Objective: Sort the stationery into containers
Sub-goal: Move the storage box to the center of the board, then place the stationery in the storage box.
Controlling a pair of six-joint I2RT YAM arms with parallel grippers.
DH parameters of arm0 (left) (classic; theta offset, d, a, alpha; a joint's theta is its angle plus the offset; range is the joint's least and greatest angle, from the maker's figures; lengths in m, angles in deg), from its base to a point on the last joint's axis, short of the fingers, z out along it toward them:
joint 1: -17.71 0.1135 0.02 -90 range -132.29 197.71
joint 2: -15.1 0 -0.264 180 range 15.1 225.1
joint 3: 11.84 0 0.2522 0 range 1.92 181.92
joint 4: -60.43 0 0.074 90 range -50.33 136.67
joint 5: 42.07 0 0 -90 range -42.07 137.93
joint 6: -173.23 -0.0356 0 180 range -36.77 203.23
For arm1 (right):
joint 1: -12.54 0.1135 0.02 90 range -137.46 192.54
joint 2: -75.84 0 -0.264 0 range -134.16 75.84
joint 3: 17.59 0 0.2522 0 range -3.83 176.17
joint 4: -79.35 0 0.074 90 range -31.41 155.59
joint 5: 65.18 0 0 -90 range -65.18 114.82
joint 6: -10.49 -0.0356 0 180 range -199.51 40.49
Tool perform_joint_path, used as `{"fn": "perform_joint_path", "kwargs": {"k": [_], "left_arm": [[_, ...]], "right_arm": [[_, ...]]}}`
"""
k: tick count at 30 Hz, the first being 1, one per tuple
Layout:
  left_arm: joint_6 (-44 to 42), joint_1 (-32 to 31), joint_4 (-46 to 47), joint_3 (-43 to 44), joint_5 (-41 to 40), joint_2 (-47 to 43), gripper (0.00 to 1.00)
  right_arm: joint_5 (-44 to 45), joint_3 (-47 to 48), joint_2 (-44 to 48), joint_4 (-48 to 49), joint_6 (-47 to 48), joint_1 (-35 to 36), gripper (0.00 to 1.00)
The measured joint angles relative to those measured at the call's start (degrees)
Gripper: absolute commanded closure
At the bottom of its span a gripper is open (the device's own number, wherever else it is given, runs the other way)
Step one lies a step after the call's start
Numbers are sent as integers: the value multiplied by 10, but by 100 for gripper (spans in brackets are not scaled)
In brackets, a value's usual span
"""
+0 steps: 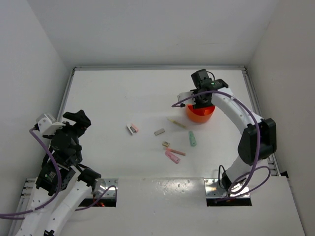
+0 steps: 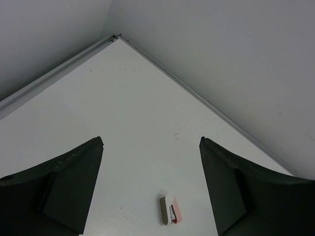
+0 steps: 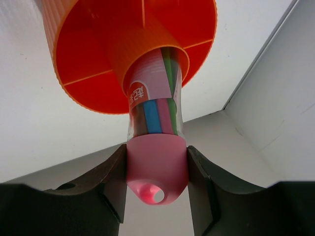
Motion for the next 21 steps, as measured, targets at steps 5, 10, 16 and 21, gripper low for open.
{"fn": "perform_joint_path", "kwargs": {"k": [5,10,16,21], "left_arm": [[0,0,0,0,0,0,15],[0,0,0,0,0,0,15],[0,0,0,0,0,1,15],[0,0,0,0,0,1,15]], "right_arm": [[-1,51,-42,-37,13,0,69],[-1,69,-48,-52,16,0,64],[-1,71,-48,-66,20,0,43],[0,71,-48,-79,23,0,35]]}}
